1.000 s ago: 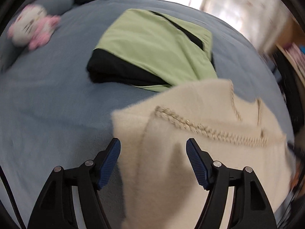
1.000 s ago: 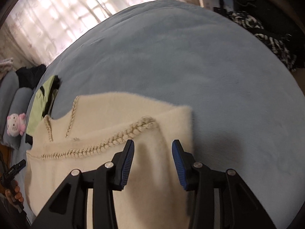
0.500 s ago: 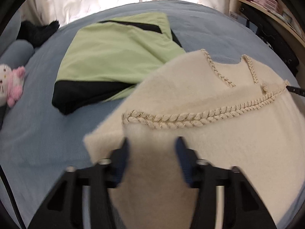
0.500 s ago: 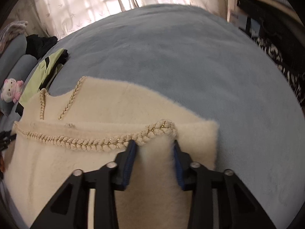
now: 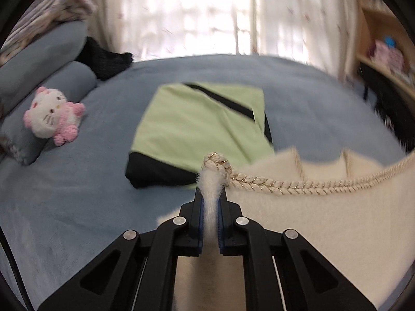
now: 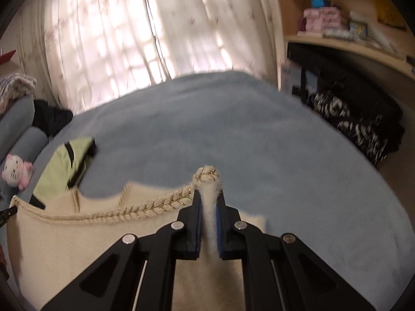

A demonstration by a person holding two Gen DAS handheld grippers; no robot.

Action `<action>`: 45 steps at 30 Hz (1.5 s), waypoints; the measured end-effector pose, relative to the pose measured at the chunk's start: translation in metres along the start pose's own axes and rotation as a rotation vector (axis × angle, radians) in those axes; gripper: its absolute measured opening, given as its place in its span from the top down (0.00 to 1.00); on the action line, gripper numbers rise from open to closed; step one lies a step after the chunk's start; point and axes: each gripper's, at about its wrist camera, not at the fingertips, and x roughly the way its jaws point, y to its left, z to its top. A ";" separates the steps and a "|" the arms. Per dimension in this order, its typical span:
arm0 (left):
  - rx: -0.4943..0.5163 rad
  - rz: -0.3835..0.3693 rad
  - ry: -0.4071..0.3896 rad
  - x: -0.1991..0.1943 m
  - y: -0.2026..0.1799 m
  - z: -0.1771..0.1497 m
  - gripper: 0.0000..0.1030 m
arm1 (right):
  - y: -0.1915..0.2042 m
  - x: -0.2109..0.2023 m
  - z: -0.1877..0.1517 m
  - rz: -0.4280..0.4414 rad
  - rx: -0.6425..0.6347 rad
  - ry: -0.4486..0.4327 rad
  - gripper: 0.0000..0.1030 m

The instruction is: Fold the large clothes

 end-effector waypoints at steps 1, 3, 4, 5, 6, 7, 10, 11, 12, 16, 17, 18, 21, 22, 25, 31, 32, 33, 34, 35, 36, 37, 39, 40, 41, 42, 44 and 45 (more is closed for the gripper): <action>-0.029 0.003 -0.012 -0.002 0.001 0.006 0.94 | 0.003 -0.001 0.007 -0.007 0.003 -0.020 0.93; -0.053 0.021 -0.024 0.002 0.001 0.015 0.94 | 0.005 0.003 0.015 -0.017 0.017 -0.032 0.93; -0.064 0.032 -0.024 0.008 0.000 0.018 0.94 | 0.008 0.010 0.020 -0.026 0.020 -0.035 0.93; -0.073 0.038 -0.019 0.015 -0.003 0.020 0.94 | 0.010 0.017 0.021 -0.037 0.016 -0.033 0.93; -0.087 0.041 -0.005 0.026 -0.003 0.020 0.94 | 0.012 0.030 0.021 -0.058 0.009 -0.018 0.93; -0.098 0.042 0.013 0.038 -0.003 0.018 0.94 | 0.014 0.045 0.018 -0.080 0.006 0.009 0.93; -0.119 0.062 0.101 0.085 -0.002 0.002 0.94 | 0.013 0.092 -0.002 -0.173 -0.018 0.118 0.93; -0.121 0.069 0.135 0.100 -0.001 -0.007 0.94 | 0.009 0.112 -0.015 -0.200 -0.016 0.182 0.93; -0.127 0.068 0.167 0.113 0.000 -0.016 0.94 | 0.003 0.125 -0.026 -0.208 0.004 0.236 0.92; -0.148 0.044 0.184 0.128 0.004 -0.027 0.90 | -0.016 0.135 -0.033 -0.160 0.092 0.284 0.87; -0.153 0.034 0.191 0.127 0.006 -0.026 0.87 | -0.017 0.135 -0.032 -0.151 0.098 0.296 0.84; -0.158 0.025 0.198 0.128 0.009 -0.025 0.86 | -0.019 0.134 -0.031 -0.144 0.105 0.310 0.81; -0.182 0.031 0.202 0.117 0.015 -0.022 0.69 | -0.026 0.124 -0.024 -0.112 0.159 0.319 0.80; -0.201 0.039 0.189 0.109 0.019 -0.022 0.67 | -0.029 0.114 -0.021 -0.084 0.208 0.303 0.80; -0.231 0.043 0.142 0.084 0.025 -0.020 0.67 | -0.028 0.086 -0.017 0.019 0.319 0.225 0.80; -0.177 -0.025 0.057 0.032 0.000 -0.028 0.67 | 0.071 0.056 -0.025 0.153 0.056 0.255 0.80; -0.176 -0.044 0.064 0.029 -0.008 -0.030 0.67 | 0.093 0.056 -0.030 0.186 0.017 0.274 0.80; -0.186 -0.070 0.077 0.027 -0.016 -0.034 0.67 | 0.106 0.055 -0.035 0.209 -0.005 0.286 0.80; -0.201 -0.103 0.091 0.028 -0.023 -0.036 0.67 | 0.129 0.055 -0.042 0.248 -0.035 0.306 0.80; -0.212 -0.134 0.111 0.030 -0.031 -0.041 0.67 | 0.148 0.057 -0.050 0.275 -0.059 0.323 0.80; -0.211 -0.156 0.137 0.034 -0.040 -0.045 0.67 | 0.162 0.061 -0.056 0.291 -0.081 0.338 0.80; -0.192 -0.164 0.162 0.039 -0.051 -0.052 0.67 | 0.173 0.063 -0.062 0.299 -0.101 0.348 0.80; -0.152 -0.136 0.179 0.044 -0.069 -0.061 0.67 | 0.190 0.076 -0.071 0.290 -0.153 0.371 0.80; -0.136 -0.115 0.185 0.048 -0.073 -0.064 0.67 | 0.195 0.078 -0.076 0.274 -0.175 0.364 0.80; -0.126 -0.102 0.183 0.050 -0.075 -0.066 0.67 | 0.195 0.080 -0.077 0.244 -0.198 0.341 0.80; -0.126 -0.101 0.178 0.052 -0.072 -0.065 0.67 | 0.192 0.082 -0.076 0.217 -0.214 0.314 0.80; -0.121 -0.075 0.177 0.058 -0.065 -0.059 0.67 | 0.166 0.090 -0.068 0.112 -0.223 0.271 0.80; -0.116 -0.047 0.174 0.062 -0.057 -0.055 0.67 | 0.151 0.094 -0.065 0.096 -0.210 0.267 0.84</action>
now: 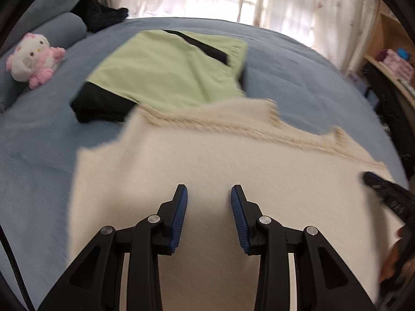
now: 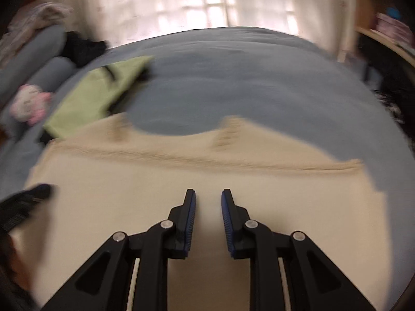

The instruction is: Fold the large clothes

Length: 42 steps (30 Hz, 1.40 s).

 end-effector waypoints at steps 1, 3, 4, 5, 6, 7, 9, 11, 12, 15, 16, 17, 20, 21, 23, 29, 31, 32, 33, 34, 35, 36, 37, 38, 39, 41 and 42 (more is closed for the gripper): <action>-0.005 0.031 -0.006 0.004 0.009 0.007 0.67 | -0.024 0.004 0.003 -0.041 0.028 -0.002 0.84; -0.022 0.091 -0.006 0.016 0.029 0.019 0.67 | -0.067 0.010 0.007 -0.153 0.086 0.010 0.83; -0.029 0.122 -0.006 0.022 0.040 0.026 0.67 | -0.085 0.012 0.008 -0.182 0.113 0.015 0.83; -0.030 0.129 -0.007 0.026 0.048 0.030 0.68 | -0.112 0.016 0.008 -0.214 0.158 0.026 0.84; -0.041 0.158 -0.003 0.032 0.058 0.036 0.68 | -0.134 0.017 0.007 -0.242 0.202 0.036 0.84; -0.060 0.178 0.007 0.038 0.067 0.041 0.67 | -0.160 0.017 0.005 -0.224 0.265 0.038 0.86; -0.137 0.110 0.019 0.043 0.091 0.046 0.65 | -0.189 0.014 0.000 -0.228 0.351 0.039 0.84; -0.167 0.103 0.020 0.046 0.101 0.047 0.64 | -0.212 0.010 -0.006 -0.243 0.425 0.045 0.84; -0.173 0.137 0.021 0.047 0.103 0.047 0.64 | -0.219 0.010 -0.008 -0.233 0.454 0.055 0.84; -0.192 0.179 0.047 0.049 0.110 0.046 0.65 | -0.219 0.003 -0.004 -0.211 0.469 0.039 0.84; -0.189 0.186 0.038 0.046 0.110 0.046 0.65 | -0.217 -0.004 -0.003 -0.213 0.456 0.027 0.84; -0.176 0.189 0.018 0.039 0.107 0.045 0.65 | -0.210 -0.014 -0.002 -0.203 0.433 0.005 0.84; -0.107 0.166 -0.034 0.006 0.096 0.034 0.65 | -0.175 -0.049 -0.008 -0.130 0.357 -0.048 0.84; -0.093 0.152 -0.040 -0.004 0.091 0.029 0.65 | -0.166 -0.061 -0.014 -0.107 0.341 -0.062 0.84; -0.066 0.119 -0.044 -0.027 0.081 0.013 0.65 | -0.135 -0.082 -0.023 -0.046 0.278 -0.079 0.82; -0.005 0.022 -0.007 -0.082 0.044 -0.042 0.65 | -0.060 -0.112 -0.060 0.127 0.153 -0.047 0.81; -0.013 0.003 -0.003 -0.095 0.030 -0.060 0.65 | -0.039 -0.118 -0.074 0.156 0.110 -0.039 0.81; -0.024 -0.011 -0.009 -0.102 0.024 -0.071 0.64 | -0.025 -0.121 -0.082 0.173 0.085 -0.036 0.81; -0.038 -0.023 -0.007 -0.105 0.020 -0.080 0.64 | -0.022 -0.122 -0.088 0.181 0.076 -0.036 0.81; -0.047 -0.034 0.005 -0.107 0.014 -0.091 0.64 | -0.012 -0.124 -0.094 0.191 0.068 -0.033 0.81; -0.043 -0.041 0.015 -0.107 0.009 -0.098 0.64 | -0.003 -0.124 -0.101 0.211 0.058 -0.016 0.81; -0.033 -0.042 0.026 -0.107 0.003 -0.106 0.64 | 0.002 -0.123 -0.105 0.220 0.052 -0.004 0.81; -0.025 -0.031 0.031 -0.107 -0.003 -0.115 0.64 | 0.008 -0.122 -0.111 0.228 0.050 0.009 0.81; -0.020 -0.024 0.032 -0.107 -0.010 -0.123 0.64 | 0.013 -0.121 -0.117 0.234 0.054 0.020 0.81; -0.014 -0.019 0.038 -0.105 -0.013 -0.128 0.64 | 0.016 -0.118 -0.123 0.238 0.061 0.032 0.81; -0.007 0.022 0.036 -0.101 -0.016 -0.136 0.64 | 0.016 -0.113 -0.132 0.222 0.092 0.061 0.81; 0.001 0.035 0.032 -0.100 -0.017 -0.139 0.64 | 0.013 -0.112 -0.136 0.219 0.110 0.062 0.81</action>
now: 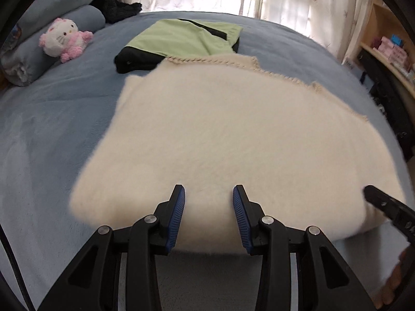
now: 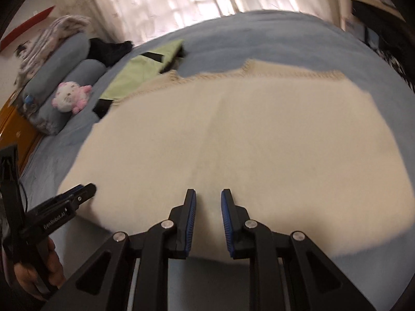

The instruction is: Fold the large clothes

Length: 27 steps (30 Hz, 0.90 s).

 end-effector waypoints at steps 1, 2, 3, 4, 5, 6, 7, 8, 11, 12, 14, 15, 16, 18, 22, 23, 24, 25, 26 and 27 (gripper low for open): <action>0.008 0.014 -0.006 0.000 0.000 -0.002 0.64 | -0.005 -0.002 -0.003 -0.001 0.024 -0.005 0.81; 0.010 0.027 -0.008 0.000 0.002 -0.003 0.64 | -0.012 -0.004 -0.004 -0.010 0.046 -0.009 0.81; 0.009 0.038 -0.007 0.001 0.005 -0.003 0.64 | -0.019 -0.007 -0.006 -0.034 0.061 -0.014 0.81; 0.001 0.048 -0.003 0.001 0.009 -0.004 0.64 | -0.027 -0.011 -0.008 -0.074 0.073 -0.021 0.81; -0.011 0.052 0.000 0.003 0.016 -0.003 0.64 | -0.042 -0.015 -0.011 -0.142 0.088 -0.027 0.81; -0.029 0.053 0.005 0.002 0.021 -0.003 0.64 | -0.054 -0.018 -0.013 -0.188 0.104 -0.027 0.81; -0.054 0.051 0.010 0.002 0.027 -0.004 0.64 | -0.065 -0.021 -0.016 -0.221 0.120 -0.024 0.81; -0.071 0.048 0.014 0.003 0.034 -0.002 0.64 | -0.081 -0.025 -0.020 -0.257 0.149 -0.021 0.81; -0.095 0.048 0.019 0.003 0.041 -0.004 0.64 | -0.121 -0.043 -0.032 -0.279 0.254 -0.026 0.82; -0.098 0.051 0.019 0.003 0.041 -0.005 0.64 | -0.131 -0.048 -0.036 -0.275 0.287 -0.029 0.83; -0.099 0.061 0.018 0.003 0.040 -0.006 0.64 | -0.141 -0.053 -0.041 -0.272 0.324 -0.029 0.83; -0.098 0.069 0.018 0.003 0.039 -0.006 0.64 | -0.141 -0.052 -0.043 -0.273 0.326 -0.028 0.82; -0.098 0.077 0.019 0.003 0.038 -0.006 0.64 | -0.137 -0.050 -0.043 -0.288 0.315 -0.026 0.82; -0.102 0.086 0.022 0.004 0.037 -0.005 0.64 | -0.129 -0.047 -0.046 -0.341 0.275 -0.021 0.81; -0.123 0.080 0.030 0.004 0.038 -0.004 0.64 | -0.114 -0.035 -0.038 -0.445 0.205 -0.004 0.81; -0.129 0.078 0.031 0.003 0.038 -0.004 0.64 | -0.112 -0.033 -0.038 -0.463 0.201 -0.001 0.81; -0.133 0.077 0.034 0.003 0.039 -0.003 0.64 | -0.112 -0.033 -0.036 -0.468 0.204 -0.002 0.80; -0.139 0.074 0.036 0.003 0.040 -0.003 0.64 | -0.111 -0.033 -0.037 -0.472 0.210 -0.005 0.80; -0.146 0.071 0.039 0.003 0.041 -0.003 0.64 | -0.112 -0.033 -0.037 -0.473 0.218 -0.008 0.80; -0.149 0.070 0.040 0.003 0.041 -0.003 0.64 | -0.112 -0.033 -0.038 -0.474 0.223 -0.010 0.80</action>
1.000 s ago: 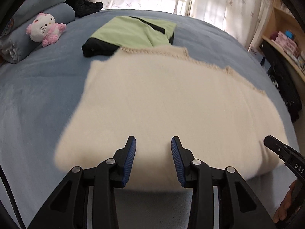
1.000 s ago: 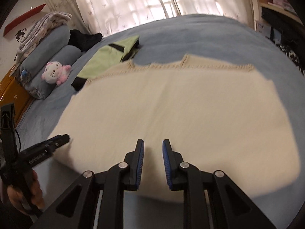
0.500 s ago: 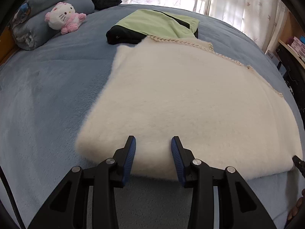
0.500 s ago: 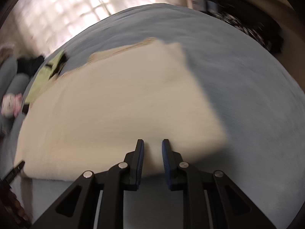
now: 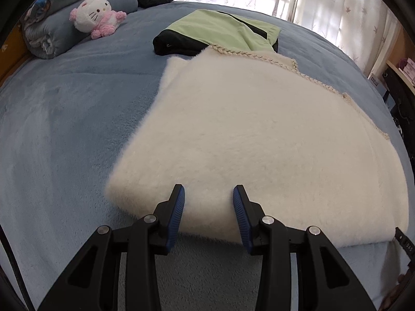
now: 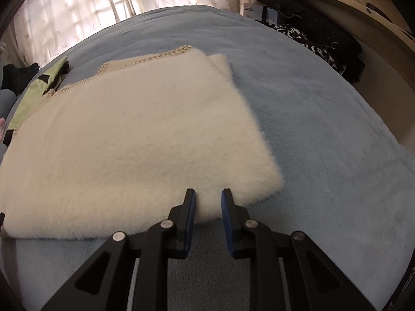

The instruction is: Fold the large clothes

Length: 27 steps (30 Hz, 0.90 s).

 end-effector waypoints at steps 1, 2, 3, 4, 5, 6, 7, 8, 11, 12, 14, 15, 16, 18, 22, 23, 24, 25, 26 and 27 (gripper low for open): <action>-0.002 -0.002 0.001 0.000 0.000 0.000 0.63 | 0.000 0.000 0.000 0.000 0.001 -0.001 0.80; -0.007 -0.005 0.002 -0.001 0.001 0.000 0.63 | -0.001 0.000 0.000 0.001 0.003 -0.004 0.80; -0.013 -0.009 0.003 -0.002 0.001 -0.001 0.63 | -0.001 0.001 -0.001 0.001 0.006 -0.006 0.80; -0.021 -0.015 0.004 -0.002 0.003 -0.002 0.63 | -0.001 0.001 -0.002 0.001 0.013 -0.011 0.80; -0.029 -0.022 0.005 -0.003 0.003 -0.003 0.62 | -0.001 0.001 -0.003 -0.001 0.018 -0.018 0.80; -0.035 -0.027 0.006 -0.004 0.004 -0.004 0.62 | 0.000 0.001 -0.003 -0.005 0.019 -0.025 0.80; -0.040 -0.032 0.007 -0.006 0.005 -0.005 0.60 | 0.001 -0.001 -0.005 -0.010 0.018 -0.032 0.80; -0.039 -0.038 0.007 -0.008 0.005 -0.006 0.57 | 0.002 -0.001 -0.007 -0.019 0.014 -0.042 0.80; -0.037 -0.067 0.022 -0.017 0.005 -0.012 0.48 | 0.009 -0.001 -0.010 -0.058 -0.016 -0.057 0.80; -0.043 -0.077 0.031 -0.019 0.006 -0.014 0.44 | 0.011 -0.002 -0.011 -0.069 -0.024 -0.057 0.80; -0.058 -0.104 0.053 -0.024 0.008 -0.019 0.43 | 0.014 -0.003 -0.011 -0.084 -0.032 -0.046 0.80; -0.062 -0.122 0.064 -0.027 0.010 -0.022 0.43 | 0.014 -0.004 -0.012 -0.085 -0.023 -0.026 0.79; -0.064 -0.131 0.069 -0.029 0.011 -0.024 0.43 | 0.014 -0.005 -0.012 -0.082 -0.011 -0.007 0.79; -0.063 -0.152 0.070 -0.038 0.015 -0.028 0.43 | 0.011 -0.009 -0.016 -0.050 0.047 0.081 0.79; -0.083 -0.262 0.067 -0.056 0.028 -0.034 0.38 | 0.019 -0.030 -0.036 0.041 0.079 0.120 0.79; -0.100 -0.304 0.068 -0.059 0.031 -0.036 0.33 | 0.027 -0.040 -0.041 0.037 0.047 0.097 0.79; -0.119 -0.345 0.066 -0.060 0.035 -0.038 0.32 | 0.034 -0.049 -0.045 0.044 0.020 0.077 0.79; -0.139 -0.386 0.060 -0.061 0.039 -0.040 0.30 | 0.042 -0.059 -0.049 0.064 -0.007 0.057 0.79; -0.156 -0.420 0.057 -0.060 0.043 -0.042 0.30 | 0.047 -0.067 -0.051 0.087 -0.023 0.042 0.79; -0.171 -0.446 0.060 -0.057 0.045 -0.043 0.30 | 0.052 -0.072 -0.052 0.105 -0.036 0.030 0.78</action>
